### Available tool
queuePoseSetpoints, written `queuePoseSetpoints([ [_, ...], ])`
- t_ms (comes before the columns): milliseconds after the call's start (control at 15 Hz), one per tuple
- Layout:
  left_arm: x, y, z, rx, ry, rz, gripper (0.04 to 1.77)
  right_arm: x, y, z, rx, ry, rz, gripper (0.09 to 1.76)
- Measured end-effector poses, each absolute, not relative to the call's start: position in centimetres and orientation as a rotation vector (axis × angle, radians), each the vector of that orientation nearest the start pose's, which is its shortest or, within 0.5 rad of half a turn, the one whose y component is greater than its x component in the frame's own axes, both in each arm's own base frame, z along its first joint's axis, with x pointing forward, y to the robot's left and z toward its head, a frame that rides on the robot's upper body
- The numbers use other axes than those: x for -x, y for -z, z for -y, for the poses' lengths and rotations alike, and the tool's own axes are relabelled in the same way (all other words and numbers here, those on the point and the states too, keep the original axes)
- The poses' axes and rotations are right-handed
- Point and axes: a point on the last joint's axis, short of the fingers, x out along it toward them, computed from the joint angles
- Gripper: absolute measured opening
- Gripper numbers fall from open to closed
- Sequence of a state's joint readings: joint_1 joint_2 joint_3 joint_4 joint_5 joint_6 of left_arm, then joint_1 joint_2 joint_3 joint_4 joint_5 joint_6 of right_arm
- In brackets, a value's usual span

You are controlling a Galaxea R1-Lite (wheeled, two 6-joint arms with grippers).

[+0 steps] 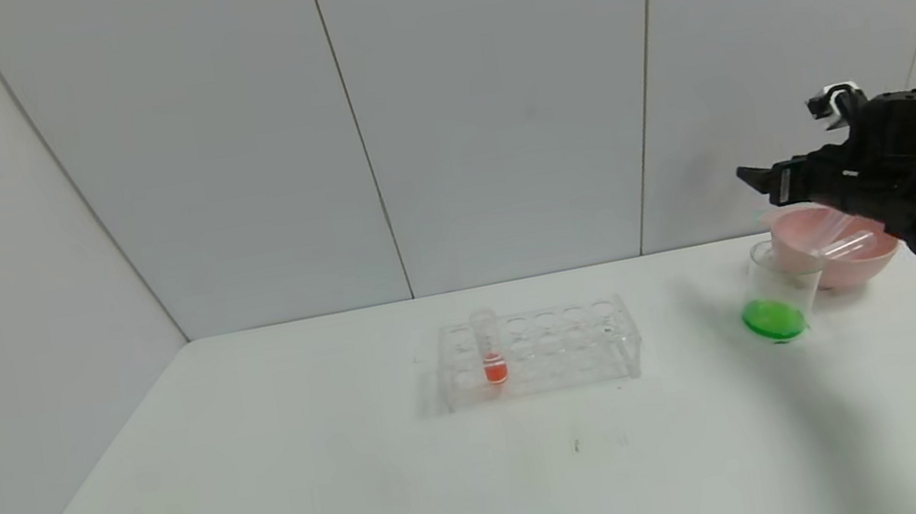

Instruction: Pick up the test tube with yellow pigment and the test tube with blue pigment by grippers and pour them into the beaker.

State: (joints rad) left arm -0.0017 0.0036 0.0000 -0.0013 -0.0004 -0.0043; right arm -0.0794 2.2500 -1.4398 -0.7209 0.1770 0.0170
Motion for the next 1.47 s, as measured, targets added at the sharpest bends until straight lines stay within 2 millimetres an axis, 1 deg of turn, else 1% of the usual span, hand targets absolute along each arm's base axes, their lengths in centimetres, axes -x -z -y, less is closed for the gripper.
queuePoseSetpoints([
  [67,2.3,-7.6,0.0,0.004,0.002,-0.002,1.76,-46.1,-15.6,1.4,-0.039,-0.116,-0.083,1.49],
  [133,2.3,-7.6,0.0,0.004,0.002,-0.002,1.76,-45.5,-16.1,0.4,-0.041,-0.131,-0.082,1.52],
  [200,2.3,-7.6,0.0,0.004,0.002,-0.002,1.76,-44.8,-16.7,-0.2,-0.042,-0.139,-0.079,1.54],
  [333,2.3,-7.6,0.0,0.004,0.002,-0.002,1.76,-42.5,-18.3,-0.8,-0.043,-0.151,-0.066,1.58],
  [400,2.3,-7.6,0.0,0.004,0.002,-0.002,1.76,-41.1,-19.4,-1.1,-0.045,-0.156,-0.055,1.59],
  [533,2.3,-7.6,0.0,0.004,0.002,-0.002,1.76,-37.4,-21.8,-1.2,-0.048,-0.162,-0.025,1.62],
  [667,2.3,-7.6,0.0,0.004,0.001,-0.002,1.76,-32.7,-24.4,-1.2,-0.047,-0.165,0.026,1.64],
  [800,2.3,-7.6,0.0,0.004,0.002,-0.002,1.76,-27.5,-26.7,-1.3,-0.043,-0.18,0.094,1.66],
  [867,2.3,-7.6,0.0,0.004,0.002,-0.002,1.76,-24.6,-27.7,-1.4,-0.038,-0.187,0.134,1.66],
  [1000,2.3,-7.6,0.0,0.004,0.002,-0.003,1.76,-18.9,-28.8,-1.4,-0.011,-0.19,0.214,1.67],
  [1200,2.3,-7.6,0.0,0.004,0.001,-0.002,1.76,-11.2,-28.8,-0.9,0.015,-0.153,0.291,1.68],
  [1333,2.3,-7.6,0.0,0.004,0.001,-0.002,1.76,-6.0,-28.0,-0.4,0.025,-0.102,0.32,1.69],
  [1467,2.3,-7.6,0.0,0.004,0.002,-0.002,1.76,-1.5,-26.9,-0.1,0.04,-0.044,0.359,1.69],
])
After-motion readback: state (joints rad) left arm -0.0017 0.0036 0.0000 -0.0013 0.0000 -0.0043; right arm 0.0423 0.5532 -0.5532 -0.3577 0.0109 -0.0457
